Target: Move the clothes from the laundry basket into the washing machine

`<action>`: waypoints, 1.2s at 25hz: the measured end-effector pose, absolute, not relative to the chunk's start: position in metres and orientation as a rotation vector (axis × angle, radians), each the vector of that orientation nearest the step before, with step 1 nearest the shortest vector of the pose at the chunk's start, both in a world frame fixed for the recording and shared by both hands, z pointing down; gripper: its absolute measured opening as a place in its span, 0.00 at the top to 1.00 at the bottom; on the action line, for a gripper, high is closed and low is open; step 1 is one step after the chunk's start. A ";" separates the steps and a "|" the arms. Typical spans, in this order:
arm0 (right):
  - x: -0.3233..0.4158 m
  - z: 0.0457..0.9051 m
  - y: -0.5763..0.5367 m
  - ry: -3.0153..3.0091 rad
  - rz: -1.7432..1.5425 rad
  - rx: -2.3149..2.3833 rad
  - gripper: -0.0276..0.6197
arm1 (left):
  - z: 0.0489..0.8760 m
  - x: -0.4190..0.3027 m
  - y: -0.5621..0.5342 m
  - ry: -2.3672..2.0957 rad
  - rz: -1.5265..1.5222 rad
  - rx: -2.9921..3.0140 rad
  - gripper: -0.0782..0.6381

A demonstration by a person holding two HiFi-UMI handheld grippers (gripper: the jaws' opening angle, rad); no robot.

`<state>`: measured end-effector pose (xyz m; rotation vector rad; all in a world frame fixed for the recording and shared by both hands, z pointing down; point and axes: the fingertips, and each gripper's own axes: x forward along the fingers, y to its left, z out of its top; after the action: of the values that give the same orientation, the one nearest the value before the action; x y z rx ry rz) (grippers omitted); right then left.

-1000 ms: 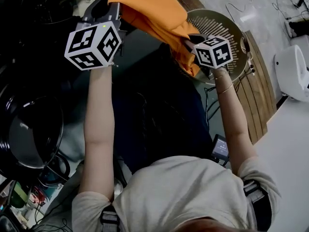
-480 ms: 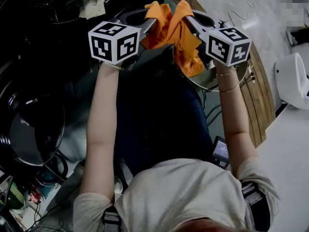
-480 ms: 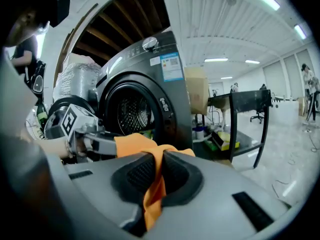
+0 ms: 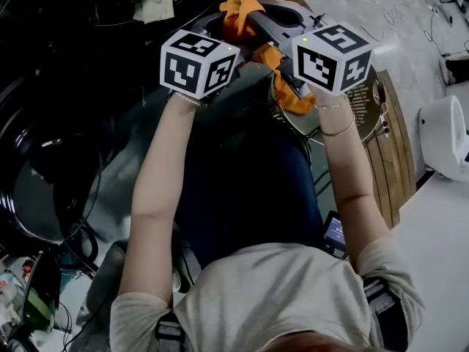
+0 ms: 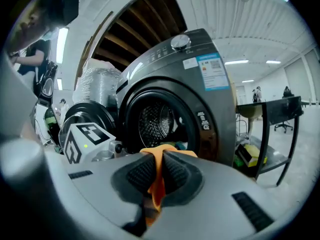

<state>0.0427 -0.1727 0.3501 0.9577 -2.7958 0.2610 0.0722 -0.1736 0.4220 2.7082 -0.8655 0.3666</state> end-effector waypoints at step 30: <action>-0.094 0.424 -0.261 -2.677 0.172 1.020 0.77 | 0.393 -0.140 -0.238 -1.531 -0.276 2.182 0.64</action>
<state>-0.0944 -0.2609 0.4242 1.0196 -2.6767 0.1720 -0.1403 -0.2375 0.3927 2.1824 -1.5312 -0.2763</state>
